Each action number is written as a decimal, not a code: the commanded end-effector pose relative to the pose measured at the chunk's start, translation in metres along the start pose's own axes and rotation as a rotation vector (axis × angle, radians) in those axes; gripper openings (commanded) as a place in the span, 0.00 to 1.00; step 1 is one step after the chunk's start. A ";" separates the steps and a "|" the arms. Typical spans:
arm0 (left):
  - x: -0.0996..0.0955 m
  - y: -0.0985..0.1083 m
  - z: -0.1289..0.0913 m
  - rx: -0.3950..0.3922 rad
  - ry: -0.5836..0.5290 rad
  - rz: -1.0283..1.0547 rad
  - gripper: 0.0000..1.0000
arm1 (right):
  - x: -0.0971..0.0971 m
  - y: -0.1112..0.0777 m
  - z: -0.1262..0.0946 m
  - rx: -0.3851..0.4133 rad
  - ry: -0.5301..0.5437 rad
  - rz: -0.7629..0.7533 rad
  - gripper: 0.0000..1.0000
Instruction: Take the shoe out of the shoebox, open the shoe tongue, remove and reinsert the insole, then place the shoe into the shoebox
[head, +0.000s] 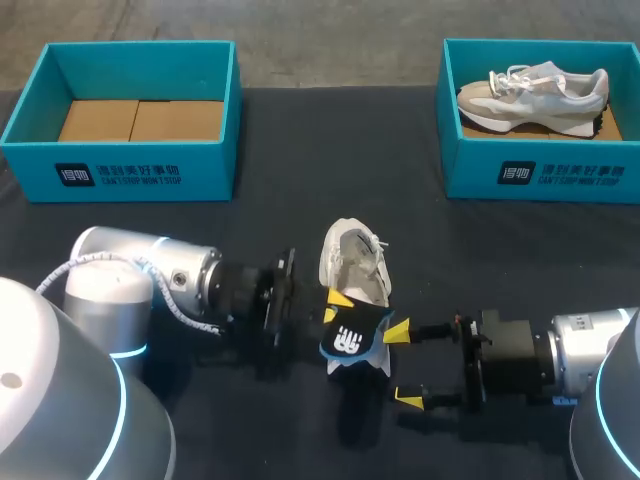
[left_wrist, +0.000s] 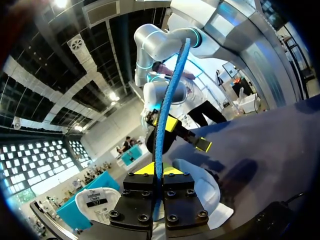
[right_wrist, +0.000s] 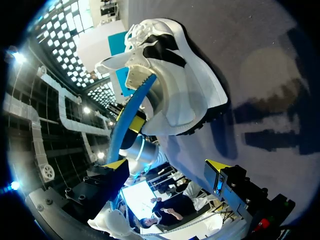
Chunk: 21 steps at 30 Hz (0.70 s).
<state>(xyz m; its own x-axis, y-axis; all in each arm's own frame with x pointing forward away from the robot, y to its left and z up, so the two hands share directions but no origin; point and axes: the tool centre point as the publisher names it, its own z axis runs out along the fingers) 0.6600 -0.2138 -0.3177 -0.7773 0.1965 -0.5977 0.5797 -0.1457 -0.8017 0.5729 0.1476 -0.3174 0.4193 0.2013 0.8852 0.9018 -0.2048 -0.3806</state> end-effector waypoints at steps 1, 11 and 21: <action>0.004 -0.001 -0.001 -0.025 -0.006 -0.002 0.00 | 0.000 -0.001 0.001 -0.003 -0.002 0.000 1.00; 0.003 0.012 -0.006 -0.067 -0.007 -0.013 0.00 | 0.000 -0.001 0.001 -0.003 -0.002 0.000 1.00; 0.002 0.026 -0.002 -0.100 -0.019 -0.016 0.00 | 0.000 -0.001 0.001 -0.003 -0.002 0.000 1.00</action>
<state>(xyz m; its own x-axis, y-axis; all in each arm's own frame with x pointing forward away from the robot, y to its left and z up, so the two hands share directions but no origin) 0.6734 -0.2102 -0.3358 -0.7914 0.1830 -0.5832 0.5847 -0.0514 -0.8096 0.5733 0.1479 -0.3177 0.4194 0.2020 0.8851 0.9019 -0.2037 -0.3809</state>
